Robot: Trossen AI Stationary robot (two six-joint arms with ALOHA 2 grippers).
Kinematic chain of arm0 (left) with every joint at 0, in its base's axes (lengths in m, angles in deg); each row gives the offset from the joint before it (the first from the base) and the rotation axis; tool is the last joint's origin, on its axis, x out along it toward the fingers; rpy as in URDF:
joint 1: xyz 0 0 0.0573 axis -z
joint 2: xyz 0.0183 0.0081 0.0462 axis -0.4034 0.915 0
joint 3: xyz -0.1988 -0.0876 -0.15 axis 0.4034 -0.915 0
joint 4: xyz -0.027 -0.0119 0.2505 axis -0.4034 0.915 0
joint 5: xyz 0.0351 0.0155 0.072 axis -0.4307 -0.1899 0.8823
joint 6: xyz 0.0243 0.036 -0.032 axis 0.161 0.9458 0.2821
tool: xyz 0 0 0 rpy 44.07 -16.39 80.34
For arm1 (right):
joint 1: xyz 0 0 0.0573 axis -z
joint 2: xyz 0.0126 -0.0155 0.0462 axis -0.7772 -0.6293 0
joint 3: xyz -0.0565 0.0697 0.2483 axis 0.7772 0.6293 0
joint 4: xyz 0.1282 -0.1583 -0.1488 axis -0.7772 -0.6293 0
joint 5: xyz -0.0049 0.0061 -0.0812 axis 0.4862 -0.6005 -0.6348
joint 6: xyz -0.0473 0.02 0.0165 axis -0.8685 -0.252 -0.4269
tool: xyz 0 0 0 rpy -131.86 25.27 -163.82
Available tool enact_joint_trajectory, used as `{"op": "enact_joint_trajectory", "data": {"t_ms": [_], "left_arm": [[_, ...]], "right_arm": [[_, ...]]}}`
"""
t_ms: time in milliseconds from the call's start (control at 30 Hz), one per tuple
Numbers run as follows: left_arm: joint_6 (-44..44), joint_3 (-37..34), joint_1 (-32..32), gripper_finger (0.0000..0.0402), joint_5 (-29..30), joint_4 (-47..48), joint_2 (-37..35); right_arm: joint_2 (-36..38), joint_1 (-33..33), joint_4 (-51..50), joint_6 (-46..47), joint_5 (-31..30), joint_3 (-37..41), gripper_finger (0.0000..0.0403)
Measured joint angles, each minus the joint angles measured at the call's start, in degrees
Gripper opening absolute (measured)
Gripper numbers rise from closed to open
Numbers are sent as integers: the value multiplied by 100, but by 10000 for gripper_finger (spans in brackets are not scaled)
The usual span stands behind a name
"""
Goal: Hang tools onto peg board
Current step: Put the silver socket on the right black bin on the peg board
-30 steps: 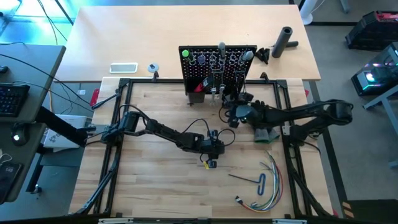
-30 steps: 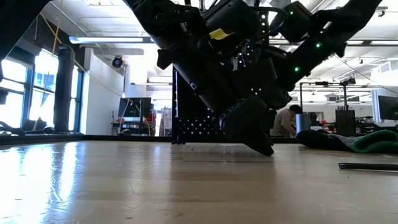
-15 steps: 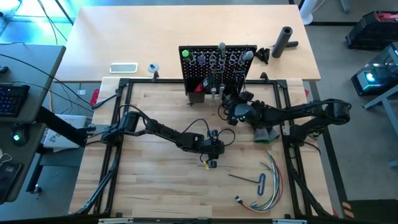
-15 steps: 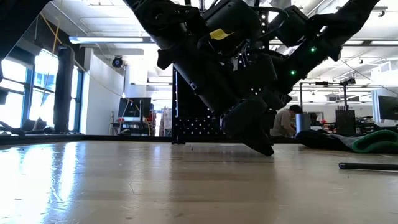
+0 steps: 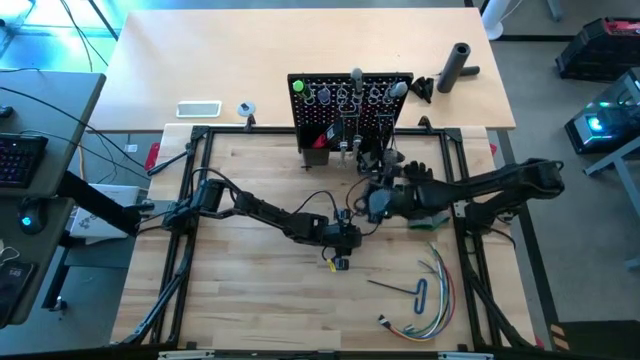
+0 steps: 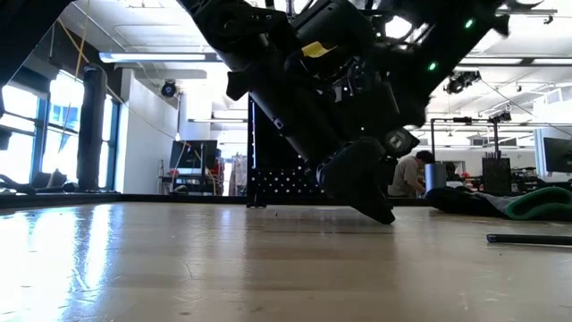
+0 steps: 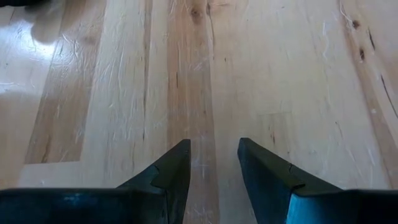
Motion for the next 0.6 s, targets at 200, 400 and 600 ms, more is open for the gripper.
{"op": "enact_joint_trajectory", "data": {"t_ms": [200, 400, 600], "left_arm": [[21, 0, -4, 133, -206, -38, 1], [22, 2, 27, 133, -300, -90, 2], [11, 0, 85, 133, -353, -278, 4]], "right_arm": [[1, -824, -1421, 1518, 855, -448, 142], [2, -1669, -1638, 2755, 2581, -458, 142], [2, -2795, -1305, 3796, 3288, -458, 142]]}}
